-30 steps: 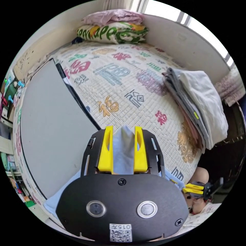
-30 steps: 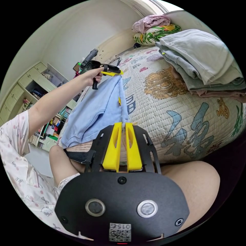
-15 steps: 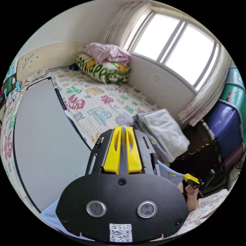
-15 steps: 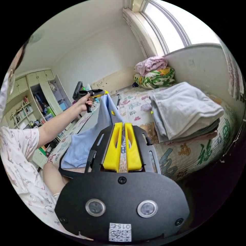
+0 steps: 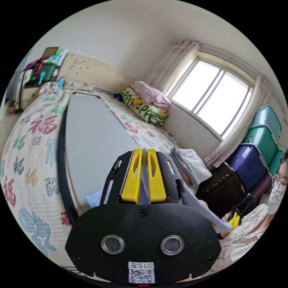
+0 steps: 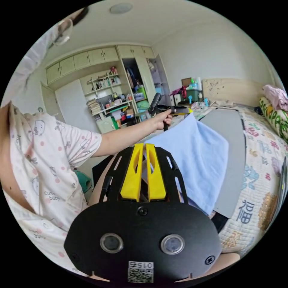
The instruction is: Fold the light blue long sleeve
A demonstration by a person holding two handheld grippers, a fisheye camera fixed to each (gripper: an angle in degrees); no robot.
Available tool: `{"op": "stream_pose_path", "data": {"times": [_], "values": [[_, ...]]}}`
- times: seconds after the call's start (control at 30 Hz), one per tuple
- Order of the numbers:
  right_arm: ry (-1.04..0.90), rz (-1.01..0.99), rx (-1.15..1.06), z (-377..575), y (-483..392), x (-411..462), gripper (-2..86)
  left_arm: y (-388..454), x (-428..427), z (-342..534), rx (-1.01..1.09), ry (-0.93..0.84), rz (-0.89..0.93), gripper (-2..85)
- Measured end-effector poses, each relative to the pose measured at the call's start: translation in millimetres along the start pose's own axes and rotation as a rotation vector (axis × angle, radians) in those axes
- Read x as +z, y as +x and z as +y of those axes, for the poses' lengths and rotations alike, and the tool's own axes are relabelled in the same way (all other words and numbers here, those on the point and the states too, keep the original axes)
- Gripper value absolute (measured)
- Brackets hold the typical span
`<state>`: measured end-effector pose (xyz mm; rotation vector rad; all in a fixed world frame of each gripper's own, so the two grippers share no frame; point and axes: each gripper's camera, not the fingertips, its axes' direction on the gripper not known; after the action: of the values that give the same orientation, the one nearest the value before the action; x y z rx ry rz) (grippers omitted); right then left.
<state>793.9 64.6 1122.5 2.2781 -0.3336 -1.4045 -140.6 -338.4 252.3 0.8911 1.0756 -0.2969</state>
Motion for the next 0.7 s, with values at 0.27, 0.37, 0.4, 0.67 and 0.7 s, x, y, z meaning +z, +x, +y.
{"op": "stream_pose_path", "data": {"times": [0.27, 0.37, 0.4, 0.67, 0.7], "values": [[-0.331, -0.078, 0.022, 114.3, 50.9, 137.8, 0.6, -117.5, -49.9, 108.8, -0.293, 0.097, -0.11, 0.3], [-0.375, -0.064, 0.02, 148.6, 75.1, 147.1, 0.9, -120.3, -79.0, 108.3, -0.281, 0.122, -0.114, 2.1], [-0.38, -0.061, 0.019, 155.4, 80.1, 147.6, 0.9, -116.4, -78.5, 104.7, -0.249, 0.065, -0.116, 5.3], [-0.389, 0.093, -0.037, 243.8, 148.5, 139.9, 8.2, -73.9, -35.7, 94.4, -0.18, -0.095, -0.091, 9.2], [-0.405, 0.13, -0.053, 251.7, 153.4, 143.8, 8.6, -64.4, -30.9, 91.9, -0.166, -0.108, -0.115, 9.3]]}}
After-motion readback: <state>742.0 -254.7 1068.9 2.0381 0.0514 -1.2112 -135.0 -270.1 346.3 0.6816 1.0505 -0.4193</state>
